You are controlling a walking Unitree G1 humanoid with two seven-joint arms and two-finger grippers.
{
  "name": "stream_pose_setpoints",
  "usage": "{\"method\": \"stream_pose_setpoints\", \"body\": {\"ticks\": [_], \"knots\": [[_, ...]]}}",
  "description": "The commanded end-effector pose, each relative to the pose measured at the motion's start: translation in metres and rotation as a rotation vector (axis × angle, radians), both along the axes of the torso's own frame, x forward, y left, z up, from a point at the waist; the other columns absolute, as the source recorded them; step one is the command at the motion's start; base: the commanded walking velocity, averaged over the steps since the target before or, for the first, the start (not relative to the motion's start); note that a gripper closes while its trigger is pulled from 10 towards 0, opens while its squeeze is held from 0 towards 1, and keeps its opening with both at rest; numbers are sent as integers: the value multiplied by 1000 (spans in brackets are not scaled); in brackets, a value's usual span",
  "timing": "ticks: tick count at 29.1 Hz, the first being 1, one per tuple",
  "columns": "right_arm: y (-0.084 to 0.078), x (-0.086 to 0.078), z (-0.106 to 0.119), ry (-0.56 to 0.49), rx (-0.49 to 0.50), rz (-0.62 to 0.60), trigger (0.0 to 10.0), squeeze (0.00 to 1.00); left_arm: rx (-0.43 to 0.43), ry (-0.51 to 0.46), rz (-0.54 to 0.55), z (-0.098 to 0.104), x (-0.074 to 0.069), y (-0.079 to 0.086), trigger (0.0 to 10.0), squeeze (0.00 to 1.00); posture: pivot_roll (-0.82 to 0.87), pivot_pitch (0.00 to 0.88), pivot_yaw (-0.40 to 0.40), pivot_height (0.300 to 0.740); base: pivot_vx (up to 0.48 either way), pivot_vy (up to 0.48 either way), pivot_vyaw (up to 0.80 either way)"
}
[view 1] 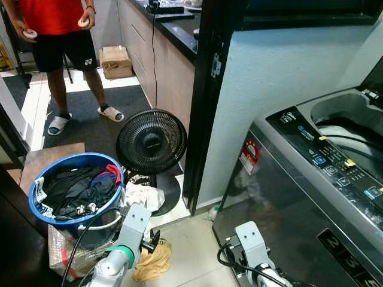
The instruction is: Clothes washing
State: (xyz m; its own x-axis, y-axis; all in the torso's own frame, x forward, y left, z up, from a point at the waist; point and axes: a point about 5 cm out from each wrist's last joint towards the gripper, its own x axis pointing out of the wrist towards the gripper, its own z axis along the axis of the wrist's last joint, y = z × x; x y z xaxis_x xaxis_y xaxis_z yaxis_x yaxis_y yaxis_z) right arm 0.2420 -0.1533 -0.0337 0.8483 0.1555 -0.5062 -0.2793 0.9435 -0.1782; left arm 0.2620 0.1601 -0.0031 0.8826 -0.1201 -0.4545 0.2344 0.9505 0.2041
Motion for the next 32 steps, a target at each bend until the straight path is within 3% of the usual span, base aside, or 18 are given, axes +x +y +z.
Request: {"method": "stream_pose_setpoints", "body": {"ticks": [1, 5, 9, 16, 27, 29, 32], "knots": [[-1, -17, -17, 93, -2, -27, 10000, 0, 51, 96, 12, -23, -17, 6, 10000, 0, 92, 0, -31, 740, 0, 0, 0], [5, -28, -26, 157, -22, 5, 10000, 0, 67, 160, 7, -36, -27, 5, 10000, 0, 93, 0, -34, 740, 0, 0, 0], [2, -33, -32, 193, -60, 20, 10000, 0, 19, 242, -1, -47, -37, 3, 10000, 0, 97, 0, -32, 740, 0, 0, 0], [-3, -36, -34, 197, -88, 3, 10000, 0, 61, 246, 18, -51, -39, 13, 10000, 0, 87, 0, -33, 740, 0, 0, 0], [-14, -35, -33, 197, -103, -60, 10000, 0, 63, 267, -24, -56, -44, 4, 10000, 0, 62, 0, -14, 740, 0, 0, 0], [-27, -43, -37, 220, -120, -130, 10000, 0, 89, 278, -90, -57, -44, 2, 10000, 0, 9, 0, 57, 740, 0, 0, 0], [-30, -50, -40, 236, -119, -164, 10000, 0, 110, 287, -99, -57, -45, 10, 10000, 0, 1, 0, 66, 740, 0, 0, 0]]}}
